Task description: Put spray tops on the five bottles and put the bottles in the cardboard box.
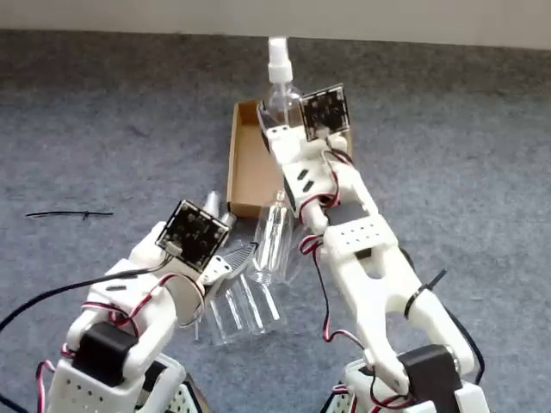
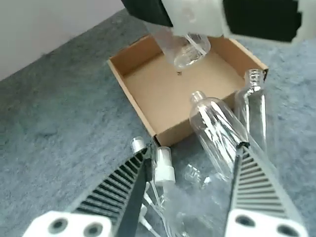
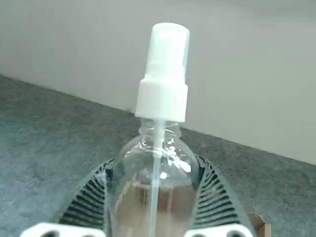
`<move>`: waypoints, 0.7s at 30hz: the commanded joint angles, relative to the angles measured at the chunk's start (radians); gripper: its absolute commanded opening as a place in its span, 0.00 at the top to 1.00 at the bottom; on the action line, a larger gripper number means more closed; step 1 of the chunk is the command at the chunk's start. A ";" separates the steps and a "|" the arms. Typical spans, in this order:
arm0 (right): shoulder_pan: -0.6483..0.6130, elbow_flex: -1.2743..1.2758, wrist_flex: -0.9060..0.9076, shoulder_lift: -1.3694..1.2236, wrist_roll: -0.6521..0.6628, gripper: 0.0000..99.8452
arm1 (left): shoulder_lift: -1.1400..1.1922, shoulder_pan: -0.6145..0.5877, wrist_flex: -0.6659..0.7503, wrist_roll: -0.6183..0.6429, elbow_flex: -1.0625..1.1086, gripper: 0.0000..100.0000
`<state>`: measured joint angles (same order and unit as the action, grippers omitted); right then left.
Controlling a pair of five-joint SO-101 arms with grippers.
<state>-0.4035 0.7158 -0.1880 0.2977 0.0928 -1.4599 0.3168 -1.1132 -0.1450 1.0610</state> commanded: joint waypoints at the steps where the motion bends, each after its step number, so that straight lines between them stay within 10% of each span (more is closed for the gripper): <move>1: -0.073 -0.073 0.082 0.035 -0.009 1.00 | -0.119 -0.025 0.236 -0.003 0.180 0.74; 21: -0.252 -0.064 0.725 0.521 -0.196 1.00 | -0.119 -0.085 0.377 0.055 0.203 0.74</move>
<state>-0.6199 0.7066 0.5086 0.7672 -0.0867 -1.5719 0.2432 -0.7664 -0.1220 1.2850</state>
